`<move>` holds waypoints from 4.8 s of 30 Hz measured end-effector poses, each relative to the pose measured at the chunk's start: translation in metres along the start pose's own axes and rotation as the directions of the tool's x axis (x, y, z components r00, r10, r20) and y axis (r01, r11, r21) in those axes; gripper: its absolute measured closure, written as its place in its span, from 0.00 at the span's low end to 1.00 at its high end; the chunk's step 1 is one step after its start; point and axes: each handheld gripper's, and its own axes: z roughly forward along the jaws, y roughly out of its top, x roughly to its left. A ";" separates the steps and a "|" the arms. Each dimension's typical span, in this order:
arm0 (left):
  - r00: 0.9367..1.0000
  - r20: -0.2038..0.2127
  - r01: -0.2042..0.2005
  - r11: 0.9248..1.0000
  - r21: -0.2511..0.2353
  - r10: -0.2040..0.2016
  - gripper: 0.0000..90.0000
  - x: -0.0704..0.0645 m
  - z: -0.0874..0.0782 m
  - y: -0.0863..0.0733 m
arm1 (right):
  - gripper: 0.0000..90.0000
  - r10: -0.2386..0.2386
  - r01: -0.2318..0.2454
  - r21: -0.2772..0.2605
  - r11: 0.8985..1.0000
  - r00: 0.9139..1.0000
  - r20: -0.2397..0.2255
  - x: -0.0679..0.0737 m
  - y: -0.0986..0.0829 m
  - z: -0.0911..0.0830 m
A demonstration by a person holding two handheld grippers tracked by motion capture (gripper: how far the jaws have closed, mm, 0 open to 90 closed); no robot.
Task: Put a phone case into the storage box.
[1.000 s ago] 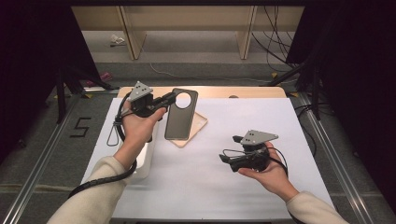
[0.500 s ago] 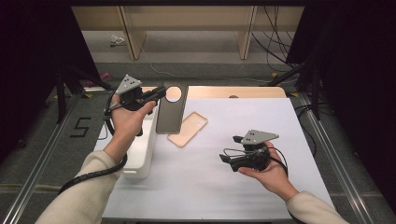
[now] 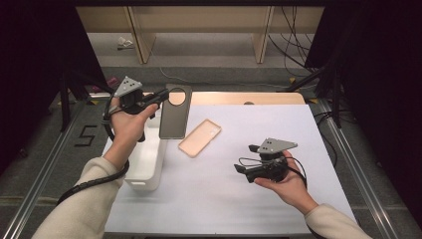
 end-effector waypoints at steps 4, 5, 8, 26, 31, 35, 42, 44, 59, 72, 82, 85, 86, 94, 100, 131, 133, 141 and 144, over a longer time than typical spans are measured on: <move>1.000 -0.008 -0.004 1.000 -0.002 0.004 0.92 0.008 -0.001 0.000 | 0.18 0.005 -0.005 -0.002 1.000 1.000 0.002 -0.001 0.000 0.000; 1.000 -0.010 -0.005 1.000 -0.001 0.005 0.92 0.009 -0.001 0.000 | 0.18 0.005 -0.005 -0.003 1.000 1.000 0.002 -0.001 0.000 0.000; 1.000 -0.022 -0.015 1.000 0.000 0.015 0.92 0.011 -0.001 0.001 | 0.18 0.004 -0.004 0.000 1.000 1.000 0.002 -0.001 0.000 0.000; 0.998 -0.055 -0.025 0.999 -0.023 0.024 0.92 0.030 -0.002 0.011 | 0.18 -0.001 0.001 0.001 1.000 1.000 0.004 -0.002 0.000 0.000; 0.998 -0.059 -0.029 0.999 -0.025 0.027 0.92 0.035 -0.001 0.014 | 0.18 0.003 -0.003 -0.001 1.000 1.000 0.005 -0.002 0.000 0.000; 0.997 -0.064 -0.033 0.999 -0.020 0.031 0.92 0.040 0.000 0.015 | 0.18 0.003 -0.003 -0.002 1.000 1.000 0.006 -0.002 0.000 -0.001; 0.997 -0.072 -0.028 0.999 -0.023 0.026 0.92 0.049 0.001 0.016 | 0.18 0.008 -0.008 -0.007 1.000 1.000 0.006 -0.003 0.000 -0.001; 0.997 -0.074 -0.030 0.999 -0.020 0.028 0.92 0.051 0.001 0.016 | 0.18 0.008 -0.008 -0.007 1.000 1.000 0.006 -0.003 0.000 -0.001; 0.996 -0.092 -0.005 1.000 -0.006 0.004 0.92 0.069 0.007 0.011 | 0.18 0.012 -0.012 -0.011 1.000 1.000 0.006 -0.004 0.000 -0.001; 0.993 -0.116 0.009 1.000 0.004 -0.009 0.92 0.082 0.013 0.010 | 0.18 0.011 -0.011 -0.010 1.000 1.000 0.005 -0.004 -0.001 0.000; 0.991 -0.129 0.030 0.999 0.026 -0.026 0.91 0.092 0.020 0.001 | 0.18 0.013 -0.013 -0.009 1.000 1.000 0.006 -0.005 -0.001 0.000; 0.990 -0.135 0.035 0.999 0.030 -0.030 0.91 0.094 0.022 -0.001 | 0.18 0.013 -0.012 -0.010 1.000 1.000 0.006 -0.005 -0.001 -0.001; 0.990 -0.139 0.038 0.999 0.032 -0.033 0.91 0.095 0.023 -0.001 | 0.18 0.013 -0.013 -0.010 1.000 1.000 0.006 -0.005 -0.001 -0.001; 0.988 -0.149 0.042 0.998 0.056 -0.033 0.91 0.101 0.029 -0.005 | 0.18 0.013 -0.013 -0.007 1.000 1.000 0.005 -0.005 -0.001 -0.001; 0.987 -0.153 0.052 0.997 0.065 -0.042 0.91 0.104 0.032 -0.010 | 0.18 0.013 -0.013 -0.007 1.000 1.000 0.004 -0.005 -0.001 -0.001; 0.985 -0.160 0.083 0.989 0.126 -0.062 0.91 0.115 0.046 -0.035 | 0.18 0.023 -0.023 -0.013 1.000 1.000 -0.005 -0.005 -0.001 0.000; 0.985 -0.161 0.087 0.988 0.124 -0.066 0.91 0.116 0.046 -0.036 | 0.18 0.022 -0.023 -0.013 1.000 1.000 -0.006 -0.006 -0.001 0.000; 0.982 -0.169 0.104 0.986 0.132 -0.081 0.91 0.120 0.046 -0.042 | 0.18 0.027 -0.027 -0.016 1.000 1.000 -0.006 -0.006 -0.001 0.001; 0.982 -0.172 0.104 0.985 0.139 -0.079 0.91 0.121 0.047 -0.045 | 0.18 0.027 -0.027 -0.014 1.000 1.000 -0.007 -0.006 -0.001 0.001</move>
